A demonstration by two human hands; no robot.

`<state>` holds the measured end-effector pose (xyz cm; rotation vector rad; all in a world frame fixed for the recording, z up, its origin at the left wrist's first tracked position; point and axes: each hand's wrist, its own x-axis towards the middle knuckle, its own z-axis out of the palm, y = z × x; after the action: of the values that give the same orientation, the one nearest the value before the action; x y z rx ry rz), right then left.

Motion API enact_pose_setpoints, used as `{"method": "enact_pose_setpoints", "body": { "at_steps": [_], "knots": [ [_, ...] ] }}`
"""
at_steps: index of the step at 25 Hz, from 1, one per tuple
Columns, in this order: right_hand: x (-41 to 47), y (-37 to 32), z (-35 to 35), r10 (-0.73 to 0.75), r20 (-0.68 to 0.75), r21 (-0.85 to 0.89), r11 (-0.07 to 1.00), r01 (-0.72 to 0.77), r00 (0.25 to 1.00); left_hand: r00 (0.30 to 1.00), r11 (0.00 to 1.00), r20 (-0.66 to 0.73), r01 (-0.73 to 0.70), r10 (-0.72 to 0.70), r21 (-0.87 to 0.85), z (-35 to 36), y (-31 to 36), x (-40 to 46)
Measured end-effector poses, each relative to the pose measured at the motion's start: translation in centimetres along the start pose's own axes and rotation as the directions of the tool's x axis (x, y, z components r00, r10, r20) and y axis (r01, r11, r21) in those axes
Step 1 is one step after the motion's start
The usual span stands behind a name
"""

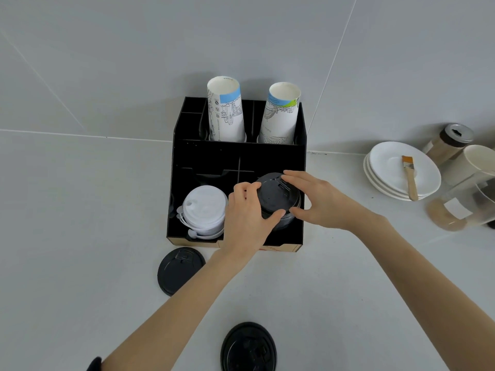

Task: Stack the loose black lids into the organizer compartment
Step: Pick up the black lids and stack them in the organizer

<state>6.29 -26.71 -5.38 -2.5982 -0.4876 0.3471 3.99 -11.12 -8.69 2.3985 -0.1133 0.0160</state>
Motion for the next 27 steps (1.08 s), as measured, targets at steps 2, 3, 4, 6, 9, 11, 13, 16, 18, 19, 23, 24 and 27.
{"method": "enact_pose_setpoints", "body": {
  "at_steps": [2,3,4,6,9,11,13,16,18,19,23,24,27],
  "knots": [
    [0.2,0.1,0.1,0.005,0.017,-0.002,1.000,-0.005,1.000,1.000,1.000,-0.008,0.014,-0.014,0.006,0.2,0.0,0.1],
    [0.2,0.1,0.1,0.009,0.021,-0.002,1.000,-0.009,1.000,1.000,1.000,-0.009,0.017,-0.017,0.006,0.3,0.1,0.1],
    [0.1,0.2,0.1,0.012,0.024,-0.005,1.000,-0.012,1.000,1.000,1.000,-0.007,0.019,-0.019,0.011,0.4,0.1,0.1],
    [0.0,0.4,0.1,0.018,0.030,-0.025,1.000,-0.017,0.999,1.000,0.999,-0.007,0.012,-0.012,0.030,0.6,0.2,0.0],
    [-0.1,0.6,0.5,0.036,0.039,-0.041,0.999,-0.034,0.999,1.000,0.999,-0.008,0.005,-0.005,0.051,0.8,0.3,-0.1],
    [-0.1,0.5,0.6,0.039,0.037,-0.037,0.999,-0.038,0.999,1.000,0.998,0.003,0.013,-0.013,0.062,0.8,0.3,0.0],
    [-0.1,0.4,0.7,0.044,0.033,-0.035,0.998,-0.043,0.999,1.000,0.998,0.019,0.015,-0.016,0.063,0.7,0.2,0.1],
    [-0.3,0.4,0.9,0.052,0.014,-0.031,0.998,-0.052,0.999,0.998,0.999,0.059,0.003,-0.006,0.049,0.4,-0.2,0.1],
    [-0.6,0.2,1.1,0.053,-0.005,-0.031,0.998,-0.053,0.999,0.997,0.999,0.077,-0.007,0.004,0.044,0.0,-0.6,0.0],
    [-0.9,0.1,1.1,0.053,-0.022,-0.034,0.998,-0.054,0.998,0.997,0.999,0.082,-0.013,0.009,0.043,-0.2,-0.8,-0.1],
    [-2.2,-0.9,1.1,0.058,-0.111,-0.036,0.997,-0.063,0.992,0.994,0.999,0.110,-0.018,0.014,0.038,-1.4,-1.4,-1.2],
    [-2.6,-1.3,1.2,0.055,-0.130,-0.025,0.998,-0.059,0.990,0.993,0.999,0.118,-0.021,0.018,0.027,-1.8,-1.7,-1.7],
    [-4.2,-2.3,1.9,0.043,-0.191,0.031,0.999,-0.038,0.981,0.988,0.999,0.151,-0.040,0.041,-0.005,-2.6,-2.5,-3.5]
  ]
}}
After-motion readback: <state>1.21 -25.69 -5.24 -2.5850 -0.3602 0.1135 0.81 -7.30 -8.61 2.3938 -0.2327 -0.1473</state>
